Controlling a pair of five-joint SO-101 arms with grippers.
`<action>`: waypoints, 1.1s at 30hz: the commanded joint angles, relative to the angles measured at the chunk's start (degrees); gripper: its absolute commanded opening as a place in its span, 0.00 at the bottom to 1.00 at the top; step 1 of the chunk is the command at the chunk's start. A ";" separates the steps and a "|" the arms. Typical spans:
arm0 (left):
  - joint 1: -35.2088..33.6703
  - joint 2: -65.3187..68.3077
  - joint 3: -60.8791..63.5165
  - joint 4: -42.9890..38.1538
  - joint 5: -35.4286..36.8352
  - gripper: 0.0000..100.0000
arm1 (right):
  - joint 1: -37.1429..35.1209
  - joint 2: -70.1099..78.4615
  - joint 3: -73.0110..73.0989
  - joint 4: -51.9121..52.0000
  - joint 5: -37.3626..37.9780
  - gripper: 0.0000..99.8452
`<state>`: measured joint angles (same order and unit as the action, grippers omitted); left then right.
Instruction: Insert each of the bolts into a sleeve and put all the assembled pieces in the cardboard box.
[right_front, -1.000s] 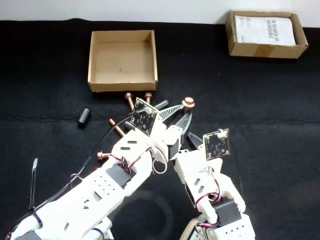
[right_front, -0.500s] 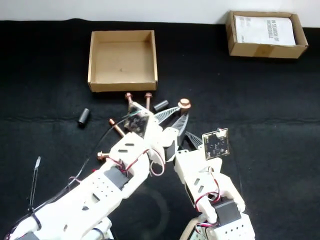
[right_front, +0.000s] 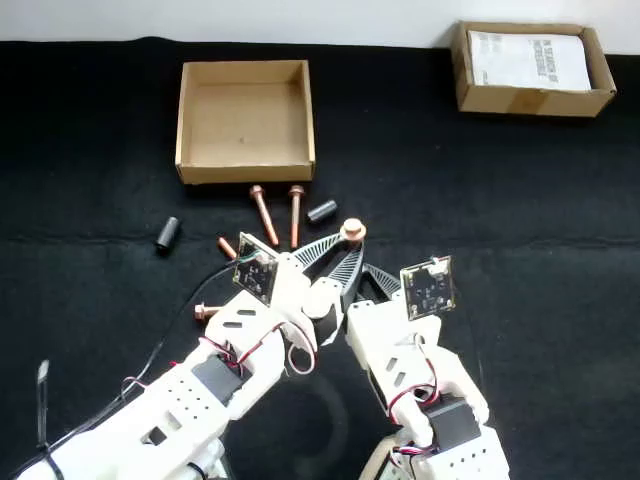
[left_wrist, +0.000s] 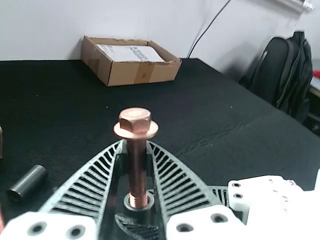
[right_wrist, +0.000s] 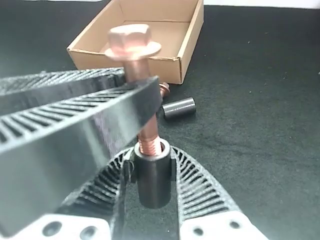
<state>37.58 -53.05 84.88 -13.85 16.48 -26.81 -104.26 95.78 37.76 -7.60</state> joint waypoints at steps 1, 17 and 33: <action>2.24 -0.48 -4.26 8.62 -0.09 0.01 | 0.92 -0.57 3.91 -0.22 2.64 0.01; 2.24 -0.57 -9.45 24.97 0.18 0.17 | 1.01 -0.66 4.09 -0.22 2.64 0.01; -3.65 -31.43 -8.92 50.73 -0.18 0.17 | 4.18 -0.66 4.00 -0.31 2.73 0.01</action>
<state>36.09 -76.09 76.26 29.49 16.40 -23.56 -104.18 95.78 37.76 -5.32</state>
